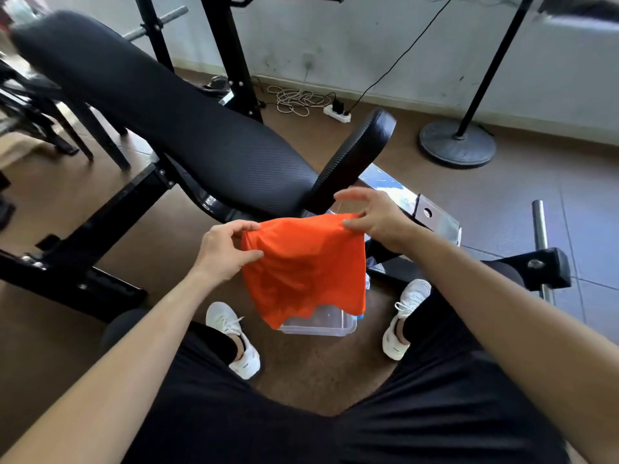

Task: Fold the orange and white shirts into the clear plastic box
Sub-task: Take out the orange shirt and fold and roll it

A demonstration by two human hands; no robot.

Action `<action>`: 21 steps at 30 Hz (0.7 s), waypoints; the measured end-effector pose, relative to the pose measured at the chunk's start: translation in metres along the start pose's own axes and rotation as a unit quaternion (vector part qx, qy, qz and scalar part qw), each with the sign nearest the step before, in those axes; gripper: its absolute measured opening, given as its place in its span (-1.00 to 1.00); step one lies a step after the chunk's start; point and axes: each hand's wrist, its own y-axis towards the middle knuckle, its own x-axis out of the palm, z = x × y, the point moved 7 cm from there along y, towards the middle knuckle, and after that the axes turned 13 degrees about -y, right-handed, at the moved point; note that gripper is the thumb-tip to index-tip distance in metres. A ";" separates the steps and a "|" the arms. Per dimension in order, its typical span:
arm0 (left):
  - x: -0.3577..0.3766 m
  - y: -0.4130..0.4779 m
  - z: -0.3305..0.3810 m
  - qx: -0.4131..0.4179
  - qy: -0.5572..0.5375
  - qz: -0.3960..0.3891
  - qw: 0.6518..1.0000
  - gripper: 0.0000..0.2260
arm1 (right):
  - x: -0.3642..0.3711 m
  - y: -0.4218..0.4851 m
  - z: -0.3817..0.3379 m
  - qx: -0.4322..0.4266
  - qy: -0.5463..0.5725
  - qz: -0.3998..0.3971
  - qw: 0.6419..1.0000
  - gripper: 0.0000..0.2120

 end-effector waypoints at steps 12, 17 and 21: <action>-0.004 -0.015 0.023 0.171 0.197 0.041 0.964 -0.61 | 0.048 -0.016 0.003 -0.112 -0.368 -0.110 0.917 -0.83; -0.017 -0.005 0.025 0.154 0.219 0.060 0.962 -0.83 | 0.032 -0.004 -0.005 -0.138 -0.388 -0.026 0.911 -0.93; -0.019 0.007 0.000 0.051 0.014 -0.017 0.998 -0.85 | 0.018 -0.004 0.011 -0.062 -0.217 -0.016 0.974 -0.92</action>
